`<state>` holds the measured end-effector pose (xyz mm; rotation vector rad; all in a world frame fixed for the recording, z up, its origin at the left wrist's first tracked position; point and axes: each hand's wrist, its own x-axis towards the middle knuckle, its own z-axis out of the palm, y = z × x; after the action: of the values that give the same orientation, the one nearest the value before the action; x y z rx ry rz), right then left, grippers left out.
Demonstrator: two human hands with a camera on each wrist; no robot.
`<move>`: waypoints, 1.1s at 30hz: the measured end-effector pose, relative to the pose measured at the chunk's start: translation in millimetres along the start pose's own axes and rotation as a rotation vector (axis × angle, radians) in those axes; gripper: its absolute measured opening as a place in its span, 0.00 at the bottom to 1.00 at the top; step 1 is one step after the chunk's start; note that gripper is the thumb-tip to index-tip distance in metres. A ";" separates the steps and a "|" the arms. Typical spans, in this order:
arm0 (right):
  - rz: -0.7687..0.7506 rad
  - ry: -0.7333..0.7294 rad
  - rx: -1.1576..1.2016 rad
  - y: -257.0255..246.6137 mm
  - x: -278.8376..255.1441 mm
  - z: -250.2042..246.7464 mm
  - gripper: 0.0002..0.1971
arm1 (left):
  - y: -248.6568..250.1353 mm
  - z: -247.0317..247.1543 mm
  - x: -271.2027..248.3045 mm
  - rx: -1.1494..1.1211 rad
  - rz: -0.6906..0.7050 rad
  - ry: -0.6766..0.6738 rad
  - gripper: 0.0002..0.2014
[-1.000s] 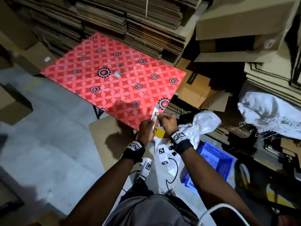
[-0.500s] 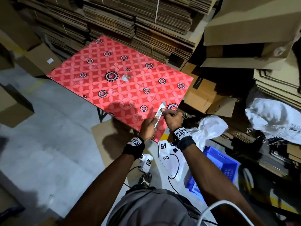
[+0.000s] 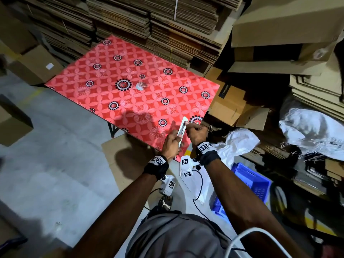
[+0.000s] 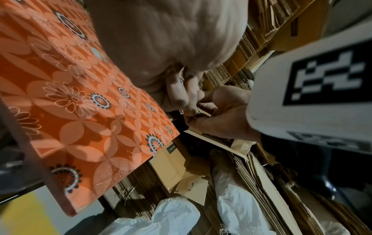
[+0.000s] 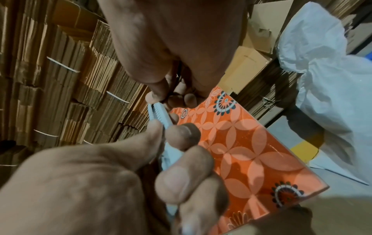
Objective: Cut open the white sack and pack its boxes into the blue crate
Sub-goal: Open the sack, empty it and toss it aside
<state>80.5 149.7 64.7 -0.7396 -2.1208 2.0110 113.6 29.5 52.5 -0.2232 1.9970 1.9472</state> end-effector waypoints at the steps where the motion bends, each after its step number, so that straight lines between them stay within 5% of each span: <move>1: 0.008 -0.017 -0.004 -1.5 -0.2 -0.4 0.08 | -1.9 -0.2 1.4 0.025 -0.011 -0.010 0.10; 12: 0.362 0.058 -0.039 41.9 25.6 -32.6 0.18 | -35.5 7.5 75.7 0.437 -0.252 0.125 0.12; 17: 0.418 0.068 -0.073 68.7 31.7 -56.5 0.15 | -57.0 7.0 107.6 0.564 -0.230 0.107 0.10; 20: 0.459 0.095 -0.076 94.1 44.4 -72.6 0.14 | -58.9 17.7 117.9 0.508 -0.235 0.249 0.06; 25: 0.531 0.108 -0.085 111.8 56.8 -95.8 0.13 | -49.5 52.6 106.9 0.807 -0.152 0.340 0.24; 29: 0.493 0.097 -0.111 109.8 69.0 -121.5 0.10 | -49.3 89.0 97.1 0.746 0.104 0.342 0.22; 33: 0.489 0.117 -0.113 110.5 91.9 -164.1 0.10 | -48.4 151.4 104.3 0.643 0.096 0.124 0.15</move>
<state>97.2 336.6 -46.4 -1.4784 -2.1523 1.9962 53.4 190.2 -29.4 -0.0848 2.6300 1.2615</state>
